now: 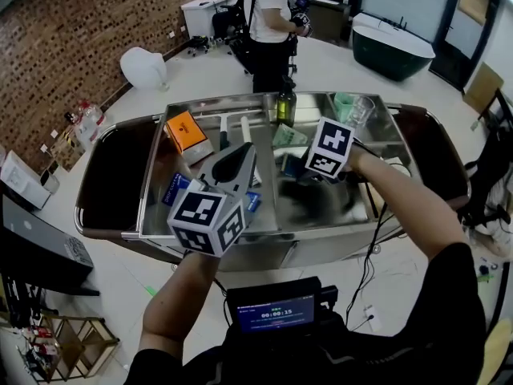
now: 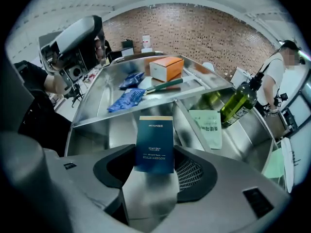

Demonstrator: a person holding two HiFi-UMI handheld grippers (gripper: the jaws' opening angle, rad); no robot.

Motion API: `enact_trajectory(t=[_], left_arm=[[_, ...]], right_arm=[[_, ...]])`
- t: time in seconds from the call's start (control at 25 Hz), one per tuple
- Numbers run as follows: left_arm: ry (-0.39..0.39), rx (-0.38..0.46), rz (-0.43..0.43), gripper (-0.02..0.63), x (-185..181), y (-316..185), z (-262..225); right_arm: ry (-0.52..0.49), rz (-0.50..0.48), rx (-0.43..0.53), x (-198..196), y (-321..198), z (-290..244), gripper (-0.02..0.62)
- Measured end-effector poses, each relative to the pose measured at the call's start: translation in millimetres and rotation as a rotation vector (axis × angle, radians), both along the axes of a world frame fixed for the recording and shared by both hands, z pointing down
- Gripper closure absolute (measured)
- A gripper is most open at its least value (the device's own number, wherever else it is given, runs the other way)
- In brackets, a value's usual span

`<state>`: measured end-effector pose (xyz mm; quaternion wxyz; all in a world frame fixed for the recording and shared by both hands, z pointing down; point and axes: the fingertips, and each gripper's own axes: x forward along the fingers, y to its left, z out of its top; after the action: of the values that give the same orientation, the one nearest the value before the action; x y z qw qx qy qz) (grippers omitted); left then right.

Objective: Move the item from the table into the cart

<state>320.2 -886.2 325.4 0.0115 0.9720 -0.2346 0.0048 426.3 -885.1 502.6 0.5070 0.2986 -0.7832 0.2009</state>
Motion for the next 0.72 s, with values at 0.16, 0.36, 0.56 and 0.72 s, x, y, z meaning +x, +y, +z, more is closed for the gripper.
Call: enact_trajectory(t=[0.16, 0.36, 0.56, 0.72], left_arm=[[-0.021, -0.011, -0.028, 0.612, -3, -4, 11], [-0.064, -0.032, -0.076, 0.612, -6, -22, 33], [-0.106, -0.103, -0.099, 0.612, 1, -44, 61], [-0.122, -0.142, -0.102, 0.612, 8, -48, 69]], right_arm=[[0.054, -0.021, -0.043, -2, 0, 23, 0.349], [0.115, -0.044, -0.062, -5, 1, 36, 0.348], [0.114, -0.026, -0.060, -1, -4, 40, 0.348], [0.106, -0.017, -0.064, 2, -3, 40, 0.348]])
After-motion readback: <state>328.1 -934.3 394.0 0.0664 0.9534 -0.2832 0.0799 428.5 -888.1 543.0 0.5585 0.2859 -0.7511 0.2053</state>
